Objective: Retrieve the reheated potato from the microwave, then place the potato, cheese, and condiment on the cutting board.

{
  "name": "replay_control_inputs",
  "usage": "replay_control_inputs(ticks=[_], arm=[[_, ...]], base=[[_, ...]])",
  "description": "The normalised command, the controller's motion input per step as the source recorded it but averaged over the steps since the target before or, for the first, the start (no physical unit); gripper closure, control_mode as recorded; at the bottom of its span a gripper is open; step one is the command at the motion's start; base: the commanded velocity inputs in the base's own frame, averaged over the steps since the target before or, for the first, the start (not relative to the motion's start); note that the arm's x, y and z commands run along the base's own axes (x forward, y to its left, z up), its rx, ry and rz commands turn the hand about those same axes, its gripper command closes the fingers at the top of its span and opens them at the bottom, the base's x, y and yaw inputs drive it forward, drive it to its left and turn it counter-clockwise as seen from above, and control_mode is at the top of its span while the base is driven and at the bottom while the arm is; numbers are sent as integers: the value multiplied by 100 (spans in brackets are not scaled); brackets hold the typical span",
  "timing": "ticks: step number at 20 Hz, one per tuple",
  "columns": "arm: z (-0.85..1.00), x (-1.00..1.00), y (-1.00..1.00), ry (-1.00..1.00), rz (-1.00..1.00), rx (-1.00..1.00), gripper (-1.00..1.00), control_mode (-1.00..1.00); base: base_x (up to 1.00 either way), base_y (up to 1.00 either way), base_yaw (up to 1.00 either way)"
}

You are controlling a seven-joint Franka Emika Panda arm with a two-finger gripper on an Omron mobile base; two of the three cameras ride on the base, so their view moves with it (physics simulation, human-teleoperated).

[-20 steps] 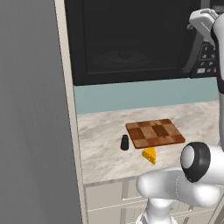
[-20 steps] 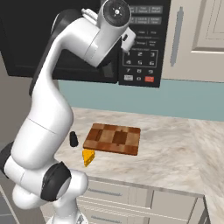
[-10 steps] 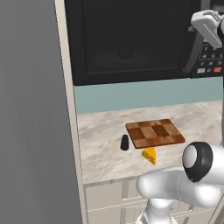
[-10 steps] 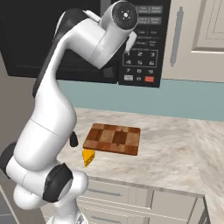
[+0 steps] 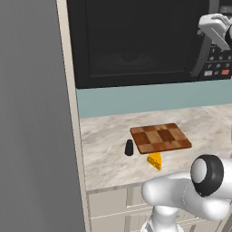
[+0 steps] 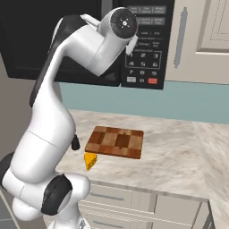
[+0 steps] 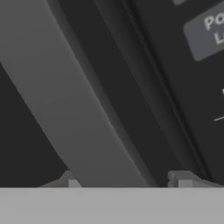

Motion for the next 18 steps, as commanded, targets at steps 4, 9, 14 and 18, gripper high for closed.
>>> replay_control_inputs(ticks=[4,9,14,18], arm=[[-8,-43,34,-6,0,0,100,-100],[-2,-73,21,-5,1,0,100,-100],[0,-82,12,0,0,0,100,-100],[0,-84,9,0,0,0,100,-100]], base=[[0,0,0],[0,0,0],[0,0,0],[0,0,0]])
